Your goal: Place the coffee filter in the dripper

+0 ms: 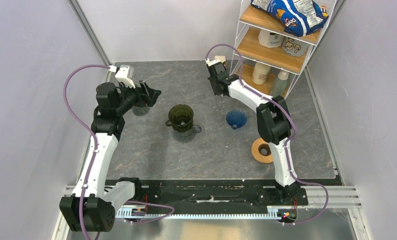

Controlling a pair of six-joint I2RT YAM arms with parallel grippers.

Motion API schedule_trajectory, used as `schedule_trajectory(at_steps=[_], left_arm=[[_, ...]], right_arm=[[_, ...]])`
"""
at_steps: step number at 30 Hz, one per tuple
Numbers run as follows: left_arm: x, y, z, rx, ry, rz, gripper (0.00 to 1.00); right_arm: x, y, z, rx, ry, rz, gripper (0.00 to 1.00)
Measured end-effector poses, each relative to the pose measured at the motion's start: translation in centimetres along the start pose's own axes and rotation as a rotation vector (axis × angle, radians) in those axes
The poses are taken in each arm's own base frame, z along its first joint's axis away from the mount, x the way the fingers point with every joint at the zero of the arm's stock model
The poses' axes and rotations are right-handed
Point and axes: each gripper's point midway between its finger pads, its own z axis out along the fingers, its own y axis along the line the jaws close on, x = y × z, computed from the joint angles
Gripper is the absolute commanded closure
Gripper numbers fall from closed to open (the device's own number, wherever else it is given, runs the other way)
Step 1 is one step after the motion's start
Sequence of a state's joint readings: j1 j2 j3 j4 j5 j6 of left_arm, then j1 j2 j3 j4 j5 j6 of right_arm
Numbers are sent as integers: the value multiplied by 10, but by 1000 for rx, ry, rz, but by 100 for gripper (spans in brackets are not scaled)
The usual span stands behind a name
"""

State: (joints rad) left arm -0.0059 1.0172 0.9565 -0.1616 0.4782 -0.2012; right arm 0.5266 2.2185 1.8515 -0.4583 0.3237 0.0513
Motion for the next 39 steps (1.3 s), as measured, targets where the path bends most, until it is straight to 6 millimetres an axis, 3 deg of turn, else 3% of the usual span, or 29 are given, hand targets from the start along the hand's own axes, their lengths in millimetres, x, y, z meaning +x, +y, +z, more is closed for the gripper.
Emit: schedule_trajectory(at_steps=[2,9,15,24,31,39], left_arm=[[1,0,1,1,3,-1,19],[1,0,1,3,5,-2,18],[1,0,1,3,5,-2,18],[1,0,1,3,5,-2,18],[2,0,1,4,7,-3,18],[3,1,2,5,11,-5,18]], right_arm=[[2,2,0,-7,7,-1,46],[2,4,-1,-6,8,-2,43],[3,0,3,24,9,-10,53],[8,-5,19,78,22,-46,55],[10,-10,22,103,27,-78,68],[12,-12,26,118,32,-102,70]])
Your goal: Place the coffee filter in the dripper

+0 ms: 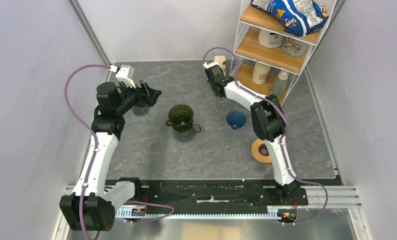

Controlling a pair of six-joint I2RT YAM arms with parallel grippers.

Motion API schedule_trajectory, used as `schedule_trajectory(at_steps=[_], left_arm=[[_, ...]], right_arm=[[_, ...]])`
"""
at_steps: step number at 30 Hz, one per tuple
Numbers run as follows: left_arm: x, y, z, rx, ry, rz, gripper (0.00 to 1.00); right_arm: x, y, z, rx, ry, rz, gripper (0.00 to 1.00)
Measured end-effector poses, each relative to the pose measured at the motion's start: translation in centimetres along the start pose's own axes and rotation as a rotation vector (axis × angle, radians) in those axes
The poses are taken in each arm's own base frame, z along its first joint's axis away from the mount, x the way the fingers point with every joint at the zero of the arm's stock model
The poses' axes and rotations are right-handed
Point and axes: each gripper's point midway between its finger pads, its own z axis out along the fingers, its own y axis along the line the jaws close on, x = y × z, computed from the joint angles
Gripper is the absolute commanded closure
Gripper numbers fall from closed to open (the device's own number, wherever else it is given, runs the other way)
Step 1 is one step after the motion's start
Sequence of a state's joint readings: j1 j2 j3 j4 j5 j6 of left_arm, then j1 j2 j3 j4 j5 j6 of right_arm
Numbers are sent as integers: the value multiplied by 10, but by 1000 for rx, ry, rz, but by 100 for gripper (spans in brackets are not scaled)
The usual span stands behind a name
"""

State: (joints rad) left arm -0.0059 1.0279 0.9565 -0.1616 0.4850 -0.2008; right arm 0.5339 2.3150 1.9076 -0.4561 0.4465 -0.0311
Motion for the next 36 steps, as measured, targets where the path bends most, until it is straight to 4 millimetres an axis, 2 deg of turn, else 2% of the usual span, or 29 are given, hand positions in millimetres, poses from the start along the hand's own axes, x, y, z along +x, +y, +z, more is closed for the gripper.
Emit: schedule_trajectory(at_steps=[3,5,7,10,14,18,20,22,26,29,33,36], left_arm=[[0,0,0,1,0,0,18],[0,-1,0,5,1,1,18],[-2,-2,-1,7,-1,2,18],[-5,-4,-1,14,-5,5,18],[-6,-5,-2,17,-4,8,18],[-10,-8,-3,29,-7,12,19],[-13,-12,-4,46,-10,16,19],[-17,-15,-5,58,-16,20,19],[-27,-26,-6,112,-26,45,18],[-33,-36,-8,176,-29,97,18],[-33,-61,-16,339,-28,217,21],[-28,-76,-22,460,-28,306,22]], right_arm=[[1,1,3,1,-2,-8,75],[0,1,5,2,-9,-17,85],[-4,1,6,3,-23,-20,99],[-8,1,7,3,-40,-30,100],[-3,1,8,1,-39,-49,100],[6,-6,-8,-7,-21,-71,100],[1,-12,-31,-33,-31,-74,100],[-12,-19,-57,-69,-63,-67,100],[-52,-35,-132,-174,-185,-56,100],[-69,-46,-187,-260,-267,-83,100],[-71,-44,-252,-429,-365,-176,100],[-59,-34,-297,-581,-434,-270,100]])
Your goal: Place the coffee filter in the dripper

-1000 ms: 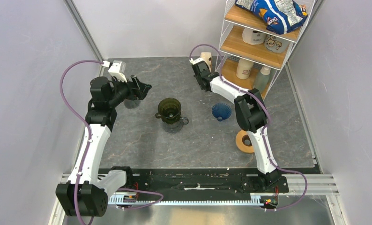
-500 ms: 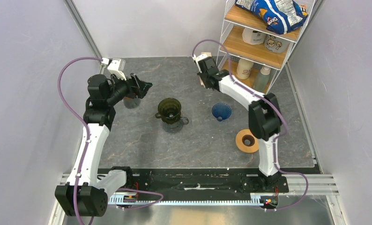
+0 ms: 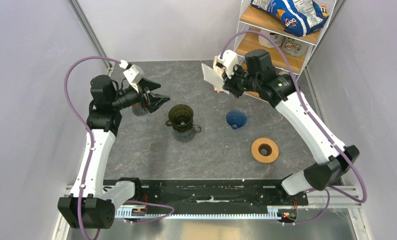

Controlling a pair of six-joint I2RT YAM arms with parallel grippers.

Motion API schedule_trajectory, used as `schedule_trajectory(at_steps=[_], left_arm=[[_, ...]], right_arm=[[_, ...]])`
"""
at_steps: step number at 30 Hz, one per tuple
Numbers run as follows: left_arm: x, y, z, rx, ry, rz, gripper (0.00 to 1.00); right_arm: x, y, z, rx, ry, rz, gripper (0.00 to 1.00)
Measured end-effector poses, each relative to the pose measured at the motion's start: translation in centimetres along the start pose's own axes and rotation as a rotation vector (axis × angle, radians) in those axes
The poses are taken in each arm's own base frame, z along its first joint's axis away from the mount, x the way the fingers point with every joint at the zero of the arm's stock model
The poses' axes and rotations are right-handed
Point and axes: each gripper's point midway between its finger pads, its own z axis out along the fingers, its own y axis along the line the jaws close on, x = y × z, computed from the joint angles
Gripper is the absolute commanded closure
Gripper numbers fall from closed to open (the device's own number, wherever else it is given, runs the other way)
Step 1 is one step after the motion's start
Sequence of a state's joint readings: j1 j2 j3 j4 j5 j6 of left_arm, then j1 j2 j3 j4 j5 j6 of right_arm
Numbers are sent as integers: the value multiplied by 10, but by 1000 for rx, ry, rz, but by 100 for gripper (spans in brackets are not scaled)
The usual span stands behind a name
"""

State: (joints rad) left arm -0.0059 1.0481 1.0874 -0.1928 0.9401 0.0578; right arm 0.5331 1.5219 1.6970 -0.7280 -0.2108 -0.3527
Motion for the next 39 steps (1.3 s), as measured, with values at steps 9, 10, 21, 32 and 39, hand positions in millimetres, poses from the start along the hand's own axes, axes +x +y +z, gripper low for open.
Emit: schedule_trajectory(at_steps=[9,10,21,32,39], left_arm=[[33,-50,26,306,71,156,29],[37,-56,30,333,78,168,30],[40,-90,46,454,53,276,46],[25,-113,51,498,-39,351,92],[15,-126,45,510,-78,381,98]], right_arm=[[-11,79,-47,-337,-114,-185,100],[-11,85,-49,-360,-116,-200,100],[-7,118,-68,-492,-137,-286,100],[-12,123,-74,-508,-172,-343,100],[-20,117,-71,-470,-193,-319,45]])
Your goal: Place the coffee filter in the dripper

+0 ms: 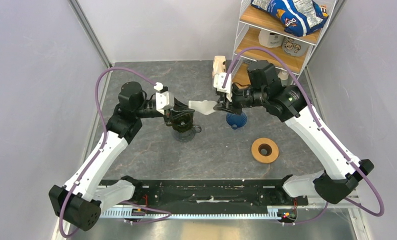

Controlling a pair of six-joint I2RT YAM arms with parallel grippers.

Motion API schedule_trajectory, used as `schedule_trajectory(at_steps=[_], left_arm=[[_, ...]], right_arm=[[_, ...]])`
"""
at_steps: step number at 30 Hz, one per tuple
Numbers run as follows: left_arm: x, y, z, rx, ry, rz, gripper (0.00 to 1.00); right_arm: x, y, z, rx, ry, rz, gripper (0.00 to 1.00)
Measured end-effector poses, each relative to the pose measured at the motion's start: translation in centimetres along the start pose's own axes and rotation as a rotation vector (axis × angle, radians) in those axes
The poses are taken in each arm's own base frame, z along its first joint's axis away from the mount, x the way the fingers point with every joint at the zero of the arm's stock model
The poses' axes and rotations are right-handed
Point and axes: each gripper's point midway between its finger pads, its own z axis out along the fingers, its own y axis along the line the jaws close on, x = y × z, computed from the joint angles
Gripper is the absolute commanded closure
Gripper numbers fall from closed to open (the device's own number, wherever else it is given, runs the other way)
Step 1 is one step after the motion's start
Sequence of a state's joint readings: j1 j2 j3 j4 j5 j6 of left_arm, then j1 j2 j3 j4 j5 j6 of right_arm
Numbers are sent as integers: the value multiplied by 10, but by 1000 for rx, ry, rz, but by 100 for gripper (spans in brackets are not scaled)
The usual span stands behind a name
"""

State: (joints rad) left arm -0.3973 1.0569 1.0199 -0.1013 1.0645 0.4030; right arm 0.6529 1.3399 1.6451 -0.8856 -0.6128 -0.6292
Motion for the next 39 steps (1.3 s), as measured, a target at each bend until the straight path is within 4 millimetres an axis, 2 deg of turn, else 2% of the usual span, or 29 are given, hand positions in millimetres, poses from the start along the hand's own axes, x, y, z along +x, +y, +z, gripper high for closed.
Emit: schedule_trajectory(at_steps=[1,2,6,8,12,14,16,19,21,24,27,31,35,36,39], left_arm=[[-1,1,0,-10,0,-1,98],[-2,2,-1,-25,0,-3,98],[2,22,-9,-193,15,18,98],[4,39,-20,-323,35,62,98],[2,82,-48,-593,80,270,98],[1,104,-63,-721,122,431,98],[2,122,-74,-812,175,587,98],[2,149,-89,-930,279,817,98],[-2,157,-97,-976,335,922,98],[-23,156,-109,-1041,372,1068,98],[-45,146,-116,-1084,369,1169,98],[-66,134,-123,-1124,361,1251,98],[-69,133,-126,-1136,385,1285,98],[-68,133,-126,-1136,389,1289,98],[-68,134,-126,-1134,396,1297,98]], right_arm=[[-2,-5,0,26,-2,17,16],[-2,-9,0,52,-2,39,4],[-6,-40,-6,215,13,140,3],[-12,-55,-15,277,1,220,3],[-20,-80,-43,353,-69,430,5],[-24,-84,-51,338,-118,574,11],[-29,-85,-49,279,-170,732,15],[-41,-87,-30,145,-237,938,19],[-46,-94,-16,72,-268,1043,23],[-49,-104,-2,14,-298,1151,31],[-59,-111,3,-21,-336,1213,39],[-83,-107,7,-77,-393,1225,41],[-112,-87,18,-189,-424,1195,41],[-118,-82,22,-217,-426,1188,44],[-126,-72,30,-272,-422,1184,47]])
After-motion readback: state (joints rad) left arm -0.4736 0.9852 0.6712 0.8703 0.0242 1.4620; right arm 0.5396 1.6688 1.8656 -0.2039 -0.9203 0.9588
